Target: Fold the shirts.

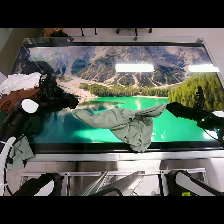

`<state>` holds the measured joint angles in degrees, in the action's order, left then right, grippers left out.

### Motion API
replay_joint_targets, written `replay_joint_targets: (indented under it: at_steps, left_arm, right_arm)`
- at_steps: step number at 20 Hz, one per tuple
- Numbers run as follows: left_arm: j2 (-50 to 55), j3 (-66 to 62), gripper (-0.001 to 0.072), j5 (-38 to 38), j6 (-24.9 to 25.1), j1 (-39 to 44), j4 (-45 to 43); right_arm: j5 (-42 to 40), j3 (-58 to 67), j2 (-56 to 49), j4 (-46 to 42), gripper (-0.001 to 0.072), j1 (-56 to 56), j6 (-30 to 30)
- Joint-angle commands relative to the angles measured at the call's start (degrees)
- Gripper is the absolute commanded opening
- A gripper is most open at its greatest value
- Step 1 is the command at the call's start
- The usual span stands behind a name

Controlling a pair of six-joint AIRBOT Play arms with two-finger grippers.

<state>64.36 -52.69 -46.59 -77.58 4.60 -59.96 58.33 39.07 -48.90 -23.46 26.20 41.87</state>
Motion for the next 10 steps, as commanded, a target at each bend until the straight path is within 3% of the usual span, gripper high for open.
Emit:
replay_joint_targets:
  at_steps: [1, 3, 5, 10]
  left_arm:
    - [2.05, -5.40, 0.0688, -10.91, -0.92, 1.18, 0.15]
    - [1.90, -3.58, 0.0688, -11.74, -0.90, 4.20, -0.04]
    - [2.08, -0.55, 0.0688, -9.55, -0.87, 6.54, -0.57]
    - [2.08, 4.20, 0.0688, -6.45, -0.90, 3.65, -4.33]
  right_arm:
    - [0.44, 0.59, 1.73, -3.39, 0.0403, 3.04, 0.87]
    - [2.86, 0.59, 4.96, -9.16, 0.0423, 6.88, 5.99]
    - [4.42, 0.50, 8.20, -16.24, 0.0583, 8.35, 14.32]
    - [12.04, -6.21, 14.27, -16.50, 0.0599, 1.84, 25.00]
